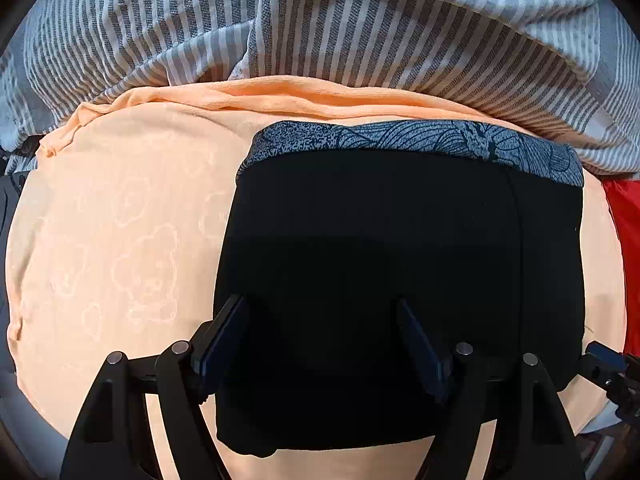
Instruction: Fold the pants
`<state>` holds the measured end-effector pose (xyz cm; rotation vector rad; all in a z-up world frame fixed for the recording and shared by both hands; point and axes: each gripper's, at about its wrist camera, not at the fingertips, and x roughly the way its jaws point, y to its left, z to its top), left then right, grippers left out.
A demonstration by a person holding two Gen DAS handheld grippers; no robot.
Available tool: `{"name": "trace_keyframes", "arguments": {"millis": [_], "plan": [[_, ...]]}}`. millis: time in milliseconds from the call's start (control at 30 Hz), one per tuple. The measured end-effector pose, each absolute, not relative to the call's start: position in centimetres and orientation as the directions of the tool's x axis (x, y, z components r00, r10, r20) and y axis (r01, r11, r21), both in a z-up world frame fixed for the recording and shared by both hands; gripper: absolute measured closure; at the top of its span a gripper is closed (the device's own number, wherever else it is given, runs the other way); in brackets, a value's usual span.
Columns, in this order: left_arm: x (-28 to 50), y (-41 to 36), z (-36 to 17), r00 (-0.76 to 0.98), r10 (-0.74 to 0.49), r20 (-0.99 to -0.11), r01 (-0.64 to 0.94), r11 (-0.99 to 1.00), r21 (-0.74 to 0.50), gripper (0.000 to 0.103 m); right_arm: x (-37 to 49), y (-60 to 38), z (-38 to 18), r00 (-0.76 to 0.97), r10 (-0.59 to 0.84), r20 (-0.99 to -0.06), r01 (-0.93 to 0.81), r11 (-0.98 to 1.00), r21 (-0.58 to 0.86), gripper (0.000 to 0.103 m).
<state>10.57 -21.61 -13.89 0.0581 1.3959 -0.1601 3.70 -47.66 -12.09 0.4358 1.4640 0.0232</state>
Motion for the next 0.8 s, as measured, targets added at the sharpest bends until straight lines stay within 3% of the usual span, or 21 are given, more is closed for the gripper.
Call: {"name": "trace_keyframes", "arguments": {"millis": [233,367,633,800], "plan": [[10.8,-21.7,-13.4,0.149,-0.067,-0.987,0.148,0.988,-0.045,0.026,3.4,-48.1,-12.3,0.112,0.312,-0.943,0.274,0.903,0.331,0.048],[10.9,-20.1,-12.4,0.172,-0.076,-0.982,0.108,0.992,-0.058,0.026,3.8,-48.8,-12.3,0.134,0.354,-0.926,0.284,0.881,0.378,0.039],[11.6,-16.5,-12.5,0.151,-0.098,-0.984,0.063,0.994,-0.090,0.026,4.9,-49.7,-12.6,0.144,0.381,-0.913,0.297,0.864,0.407,0.038],[13.1,-14.6,-13.2,0.120,-0.218,-0.969,-0.001,0.976,-0.220,0.026,5.6,-50.2,-13.4,0.153,0.418,-0.895,0.317,0.837,0.445,0.038]]}}
